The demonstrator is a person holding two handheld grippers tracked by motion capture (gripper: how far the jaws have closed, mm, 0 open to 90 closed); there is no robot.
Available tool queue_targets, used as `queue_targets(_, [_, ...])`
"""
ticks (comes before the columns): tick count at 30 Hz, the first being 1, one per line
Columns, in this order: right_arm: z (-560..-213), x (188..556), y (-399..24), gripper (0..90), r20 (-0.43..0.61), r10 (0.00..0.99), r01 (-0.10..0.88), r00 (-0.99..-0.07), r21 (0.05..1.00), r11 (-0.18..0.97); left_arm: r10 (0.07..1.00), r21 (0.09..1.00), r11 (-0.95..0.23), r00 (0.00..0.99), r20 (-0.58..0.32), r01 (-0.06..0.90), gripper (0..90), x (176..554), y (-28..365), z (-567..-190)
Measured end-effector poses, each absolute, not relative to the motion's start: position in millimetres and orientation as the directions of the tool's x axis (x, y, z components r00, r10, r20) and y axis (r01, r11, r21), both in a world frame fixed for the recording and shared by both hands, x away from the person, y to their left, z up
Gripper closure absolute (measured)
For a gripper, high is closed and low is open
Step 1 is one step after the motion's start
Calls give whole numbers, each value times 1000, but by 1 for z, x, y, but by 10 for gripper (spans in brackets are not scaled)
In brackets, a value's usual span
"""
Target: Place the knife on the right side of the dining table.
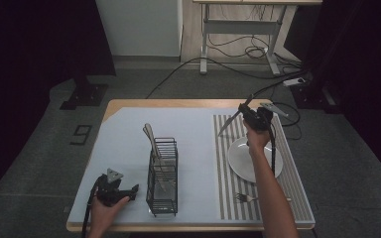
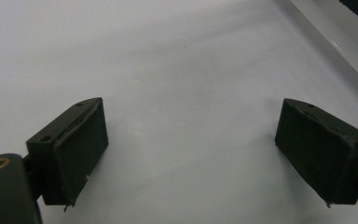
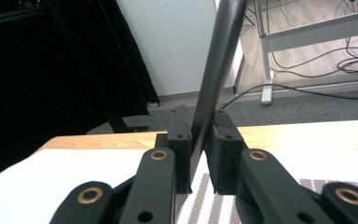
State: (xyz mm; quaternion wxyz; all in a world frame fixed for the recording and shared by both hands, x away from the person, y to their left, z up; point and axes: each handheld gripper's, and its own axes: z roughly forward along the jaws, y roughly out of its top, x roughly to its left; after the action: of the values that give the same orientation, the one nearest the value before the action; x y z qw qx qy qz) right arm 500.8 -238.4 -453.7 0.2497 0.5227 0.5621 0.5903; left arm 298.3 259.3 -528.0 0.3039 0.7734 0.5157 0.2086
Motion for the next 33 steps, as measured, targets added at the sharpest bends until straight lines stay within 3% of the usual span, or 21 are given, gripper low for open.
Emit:
queue_targets(13, [-462, 501, -259, 745, 295, 915, 327, -274, 924, -200, 924, 685, -285, 382, 11, 670, 90, 298, 259, -528])
queue_targets(33, [-482, 510, -284, 684, 350, 913, 383, -210, 889, -253, 924, 686, -285, 382, 11, 669, 91, 298, 259, -528])
